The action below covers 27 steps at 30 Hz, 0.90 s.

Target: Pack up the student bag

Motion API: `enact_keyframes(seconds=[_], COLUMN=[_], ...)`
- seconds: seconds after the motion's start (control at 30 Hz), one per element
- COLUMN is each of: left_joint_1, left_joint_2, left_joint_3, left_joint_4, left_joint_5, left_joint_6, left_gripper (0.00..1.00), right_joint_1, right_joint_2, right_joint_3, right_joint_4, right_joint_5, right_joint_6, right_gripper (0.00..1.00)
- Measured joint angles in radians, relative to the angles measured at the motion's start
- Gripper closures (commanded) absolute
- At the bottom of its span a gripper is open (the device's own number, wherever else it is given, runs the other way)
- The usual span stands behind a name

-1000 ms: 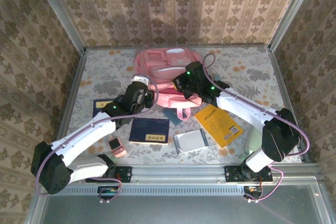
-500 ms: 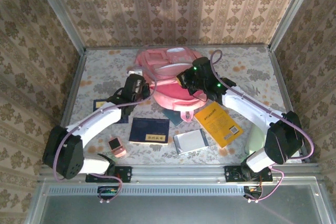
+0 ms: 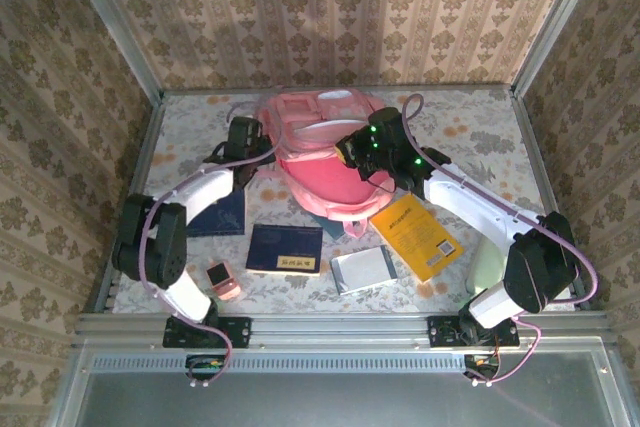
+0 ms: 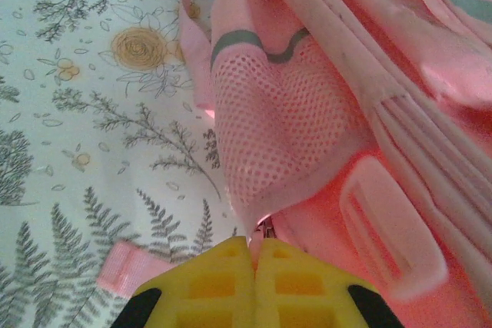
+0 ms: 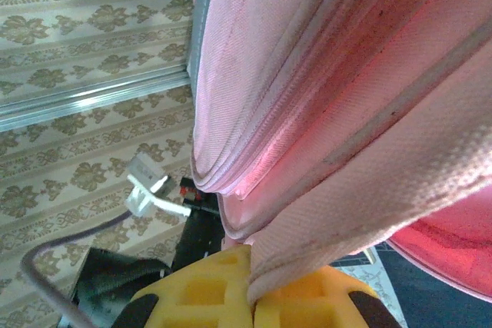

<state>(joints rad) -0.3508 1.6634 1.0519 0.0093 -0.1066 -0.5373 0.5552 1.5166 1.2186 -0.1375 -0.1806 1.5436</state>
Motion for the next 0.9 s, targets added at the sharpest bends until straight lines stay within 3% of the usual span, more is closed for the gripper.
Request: enact_keyframes(seconds=[0.23, 0.37, 0.53, 0.9], left_joint_1=[0.069, 0.132, 0.161, 0.229], left_joint_2=[0.097, 0.12, 0.071, -0.273], left_joint_3=[0.128, 0.194, 0.25, 0.226], left_joint_4=[-0.006, -0.028, -0.111, -0.294], left_joint_5=[0.101, 0.183, 0.209, 0.22], left_joint_6=[-0.032, -0.069, -0.098, -0.137], left_gripper=[0.99, 0.68, 0.47, 0.43], right_joint_1=[-0.011, -0.012, -0.005, 0.002], right_joint_2=[0.087, 0.198, 0.334, 0.591], right_joint_3=[0.071, 0.16, 0.319, 0.644], right_joint_4=[0.043, 0.087, 0.085, 0.078], right_joint_5=[-0.034, -0.084, -0.113, -0.175], right_joint_6=[-0.038, -0.068, -0.142, -0.284], right_gripper=[1.0, 1.0, 1.0, 0.96])
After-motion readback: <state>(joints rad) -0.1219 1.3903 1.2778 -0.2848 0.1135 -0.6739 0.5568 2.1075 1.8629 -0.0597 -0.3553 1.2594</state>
